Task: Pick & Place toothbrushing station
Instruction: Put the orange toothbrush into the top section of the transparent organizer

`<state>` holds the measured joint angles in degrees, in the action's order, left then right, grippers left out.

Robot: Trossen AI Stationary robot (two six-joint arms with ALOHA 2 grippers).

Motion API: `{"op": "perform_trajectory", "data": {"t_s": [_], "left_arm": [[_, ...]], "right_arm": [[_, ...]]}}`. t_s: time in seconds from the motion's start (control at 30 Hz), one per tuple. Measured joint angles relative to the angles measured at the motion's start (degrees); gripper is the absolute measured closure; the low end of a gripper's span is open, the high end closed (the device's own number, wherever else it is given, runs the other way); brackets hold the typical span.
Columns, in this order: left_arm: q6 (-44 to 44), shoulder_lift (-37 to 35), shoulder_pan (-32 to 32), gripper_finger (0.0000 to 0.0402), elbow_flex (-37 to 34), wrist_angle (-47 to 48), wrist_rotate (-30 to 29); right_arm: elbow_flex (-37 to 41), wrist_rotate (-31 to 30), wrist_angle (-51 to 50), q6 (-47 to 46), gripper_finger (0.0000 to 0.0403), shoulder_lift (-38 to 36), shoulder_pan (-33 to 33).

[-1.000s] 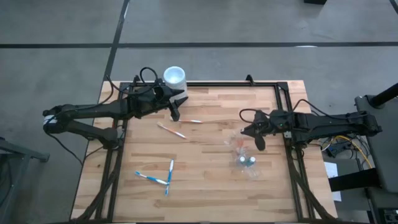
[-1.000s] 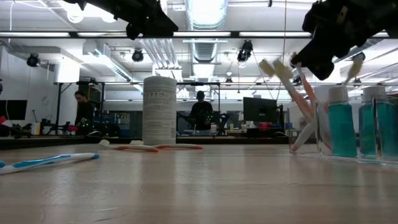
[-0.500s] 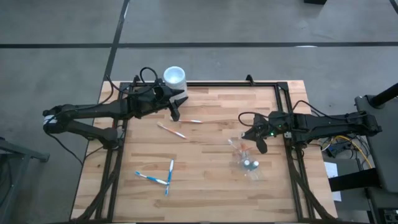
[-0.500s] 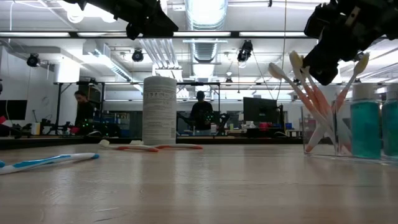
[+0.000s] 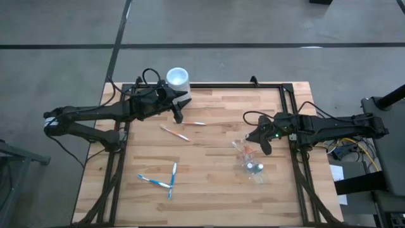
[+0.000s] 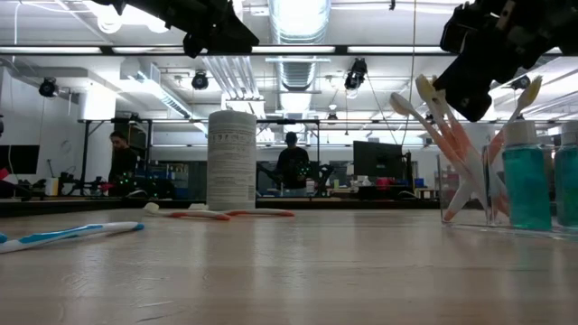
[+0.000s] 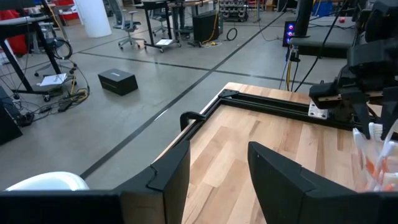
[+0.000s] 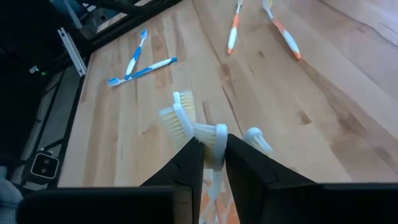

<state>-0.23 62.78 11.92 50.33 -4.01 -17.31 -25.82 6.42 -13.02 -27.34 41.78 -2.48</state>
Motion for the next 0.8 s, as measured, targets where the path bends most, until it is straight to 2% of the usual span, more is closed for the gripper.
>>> {"op": "perform_trajectory", "data": {"t_s": [0.3, 0.43, 0.63, 0.8], "left_arm": [[0.0, 0.0, 0.0, 0.0235, 0.0, -0.01, 0.0], [-0.5, 0.0, 0.0, 0.0234, 0.0, 0.0, 0.01], [-0.72, -0.02, 0.0, 0.0235, 0.0, 0.0, 0.01], [-0.72, -0.02, 0.0, 0.0235, 0.0, -0.02, 0.01]], "right_arm": [[0.0, 0.17, 0.02, -2.31, 0.0299, 0.0, 0.11], [0.0, 3.56, 1.39, -2.24, 0.0286, -0.1, 0.13], [0.0, 6.16, 9.32, -2.04, 0.0281, -0.48, 0.24], [-0.21, 6.09, 10.78, -2.18, 0.0288, -1.31, 0.24]]}}
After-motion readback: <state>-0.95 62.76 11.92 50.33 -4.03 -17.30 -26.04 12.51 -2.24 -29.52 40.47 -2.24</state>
